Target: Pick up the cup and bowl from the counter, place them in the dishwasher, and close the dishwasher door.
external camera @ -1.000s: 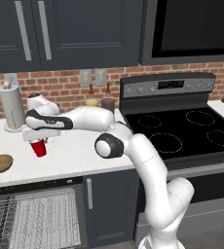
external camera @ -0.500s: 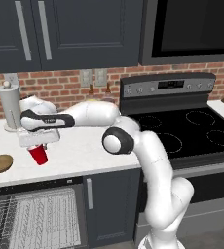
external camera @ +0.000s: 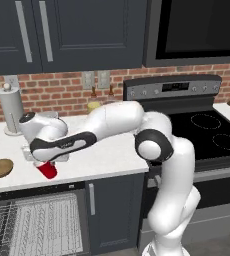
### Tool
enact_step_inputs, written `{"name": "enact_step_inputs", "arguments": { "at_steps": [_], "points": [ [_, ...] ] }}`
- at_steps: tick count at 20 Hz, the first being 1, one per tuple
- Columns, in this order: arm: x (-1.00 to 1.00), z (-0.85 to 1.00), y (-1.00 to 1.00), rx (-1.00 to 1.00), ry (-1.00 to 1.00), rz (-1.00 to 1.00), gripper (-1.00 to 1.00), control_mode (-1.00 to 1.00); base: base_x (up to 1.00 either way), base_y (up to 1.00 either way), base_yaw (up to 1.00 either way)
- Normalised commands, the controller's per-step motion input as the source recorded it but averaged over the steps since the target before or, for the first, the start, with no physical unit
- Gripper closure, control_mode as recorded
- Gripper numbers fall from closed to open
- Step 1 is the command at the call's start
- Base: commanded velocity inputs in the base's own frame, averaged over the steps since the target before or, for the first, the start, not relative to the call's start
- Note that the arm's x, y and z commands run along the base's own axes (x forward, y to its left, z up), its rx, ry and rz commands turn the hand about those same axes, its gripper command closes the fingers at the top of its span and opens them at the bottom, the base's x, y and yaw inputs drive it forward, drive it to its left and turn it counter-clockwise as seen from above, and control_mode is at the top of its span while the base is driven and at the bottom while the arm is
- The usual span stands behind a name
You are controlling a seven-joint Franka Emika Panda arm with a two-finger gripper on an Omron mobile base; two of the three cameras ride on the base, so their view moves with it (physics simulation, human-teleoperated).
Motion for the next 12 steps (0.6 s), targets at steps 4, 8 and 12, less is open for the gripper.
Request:
{"name": "enact_step_inputs", "arguments": {
  "at_steps": [4, 8, 12],
  "points": [
    [-1.0, 0.14, 0.0, 0.0, -0.26, -0.21, 1.0, -1.0, 0.0, 0.0, 0.0],
    [-1.0, 0.01, 0.0, 0.0, -0.24, -0.06, 1.0, -1.0, 0.0, 0.0, 0.0],
    [-0.82, 0.01, 0.01, 0.0, -0.16, 0.0, 1.0, -1.0, 0.0, 0.0, 0.0]
  ]
}}
